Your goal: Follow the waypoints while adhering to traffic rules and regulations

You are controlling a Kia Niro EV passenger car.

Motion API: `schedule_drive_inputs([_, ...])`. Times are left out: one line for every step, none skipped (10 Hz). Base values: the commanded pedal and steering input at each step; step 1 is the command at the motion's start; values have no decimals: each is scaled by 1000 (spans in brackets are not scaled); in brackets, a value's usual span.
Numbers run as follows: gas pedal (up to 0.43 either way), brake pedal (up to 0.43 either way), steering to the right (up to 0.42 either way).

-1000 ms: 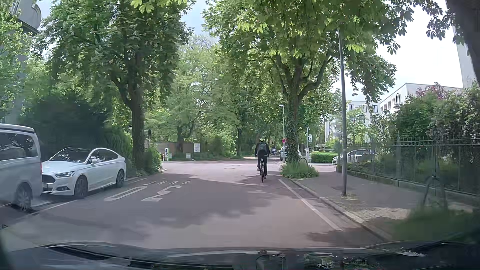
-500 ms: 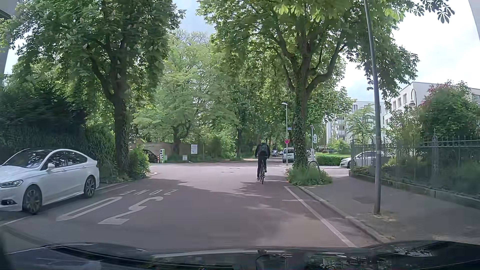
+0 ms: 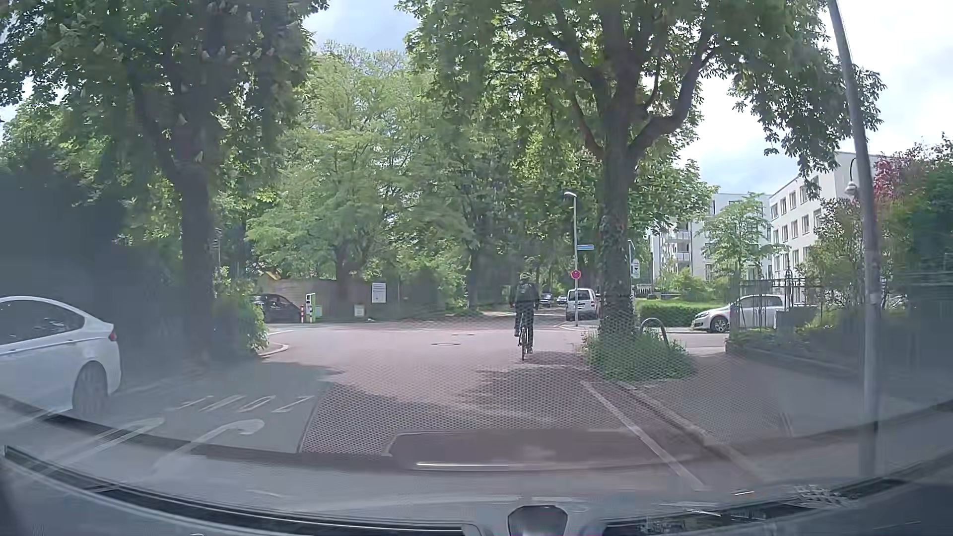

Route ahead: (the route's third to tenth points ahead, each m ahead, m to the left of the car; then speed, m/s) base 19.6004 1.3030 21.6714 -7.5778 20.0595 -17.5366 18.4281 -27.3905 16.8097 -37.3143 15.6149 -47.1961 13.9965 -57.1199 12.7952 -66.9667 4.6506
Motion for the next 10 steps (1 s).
schedule_drive_inputs([0,0,0])
schedule_drive_inputs([0,0,0])
schedule_drive_inputs([0,0,0])
schedule_drive_inputs([0,0,0])
schedule_drive_inputs([0,0,0])
schedule_drive_inputs([0,0,0])
schedule_drive_inputs([0,0,0])
schedule_drive_inputs([0,0,0])
schedule_drive_inputs([0,0,0])
schedule_drive_inputs([0,0,0])
